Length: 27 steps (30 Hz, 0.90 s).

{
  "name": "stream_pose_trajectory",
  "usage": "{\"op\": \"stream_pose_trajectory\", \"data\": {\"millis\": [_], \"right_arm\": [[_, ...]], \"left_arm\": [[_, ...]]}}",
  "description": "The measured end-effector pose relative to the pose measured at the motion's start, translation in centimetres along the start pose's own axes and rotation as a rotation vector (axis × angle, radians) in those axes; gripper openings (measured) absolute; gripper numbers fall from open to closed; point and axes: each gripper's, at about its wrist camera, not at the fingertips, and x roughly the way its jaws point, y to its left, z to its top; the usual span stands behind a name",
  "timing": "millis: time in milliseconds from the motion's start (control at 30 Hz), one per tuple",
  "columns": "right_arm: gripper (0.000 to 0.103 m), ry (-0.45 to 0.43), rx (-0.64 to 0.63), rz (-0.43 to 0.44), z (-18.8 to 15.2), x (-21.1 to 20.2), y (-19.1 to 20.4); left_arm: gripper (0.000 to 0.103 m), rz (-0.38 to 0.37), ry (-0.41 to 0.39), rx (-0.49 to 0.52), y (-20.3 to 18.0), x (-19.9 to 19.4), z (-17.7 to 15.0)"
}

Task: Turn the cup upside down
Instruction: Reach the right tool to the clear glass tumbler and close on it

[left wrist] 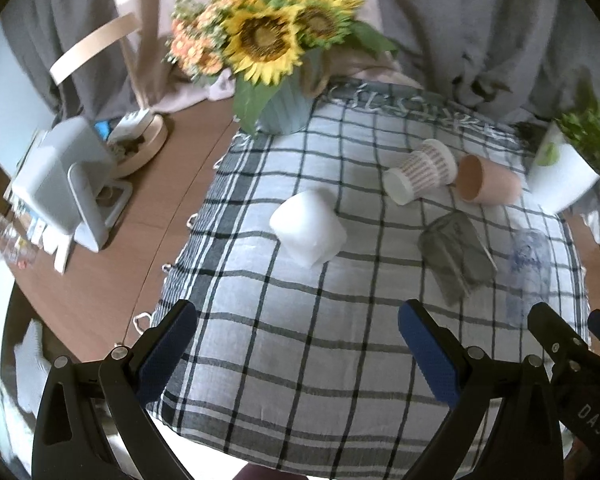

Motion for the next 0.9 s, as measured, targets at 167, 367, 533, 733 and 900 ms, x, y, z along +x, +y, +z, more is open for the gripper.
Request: {"op": "stream_pose_trajectory", "data": {"millis": [167, 367, 533, 733, 900], "right_arm": [[0.101, 0.044, -0.087, 0.028, 1.7, 2.5, 0.9], [0.101, 0.085, -0.210, 0.081, 3.4, 5.3, 2.2], [0.101, 0.146, -0.269, 0.124, 4.8, 8.2, 2.9], [0.099, 0.229, -0.320, 0.152, 5.5, 11.4, 4.1], [0.095, 0.317, -0.324, 0.151, 5.3, 14.4, 4.4]], "left_arm": [[0.103, 0.031, 0.030, -0.058, 0.0, 1.4, -0.1], [0.103, 0.078, 0.074, -0.151, -0.1, 3.3, -0.5], [0.103, 0.109, 0.114, -0.205, 0.0, 5.0, -0.8], [0.103, 0.135, 0.158, -0.231, 0.0, 6.7, -0.8], [0.103, 0.154, 0.180, -0.225, -0.2, 8.1, -0.8]]}}
